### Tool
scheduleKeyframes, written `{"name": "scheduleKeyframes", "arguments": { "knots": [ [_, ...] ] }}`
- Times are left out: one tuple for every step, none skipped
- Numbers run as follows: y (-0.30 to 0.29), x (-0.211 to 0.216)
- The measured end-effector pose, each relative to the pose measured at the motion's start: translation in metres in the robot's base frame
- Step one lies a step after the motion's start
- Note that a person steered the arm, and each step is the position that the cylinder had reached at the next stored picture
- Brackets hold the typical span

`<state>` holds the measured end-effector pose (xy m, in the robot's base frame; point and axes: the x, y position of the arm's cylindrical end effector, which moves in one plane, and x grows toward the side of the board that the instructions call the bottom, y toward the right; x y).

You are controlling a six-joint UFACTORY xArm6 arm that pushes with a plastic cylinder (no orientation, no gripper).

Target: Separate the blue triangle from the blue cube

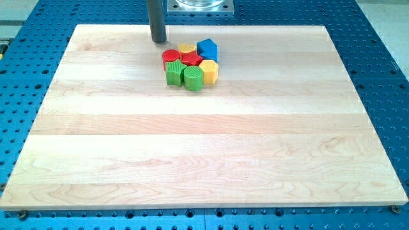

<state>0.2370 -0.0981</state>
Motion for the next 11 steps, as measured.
{"name": "scheduleKeyframes", "arguments": {
  "knots": [
    [0.000,0.001],
    [0.001,-0.004],
    [0.058,-0.021],
    [0.131,-0.006],
    [0.133,0.061],
    [0.120,0.089],
    [0.120,0.115],
    [0.087,0.109],
    [0.052,0.141],
    [0.016,0.148],
    [0.017,0.132]
  ]
}}
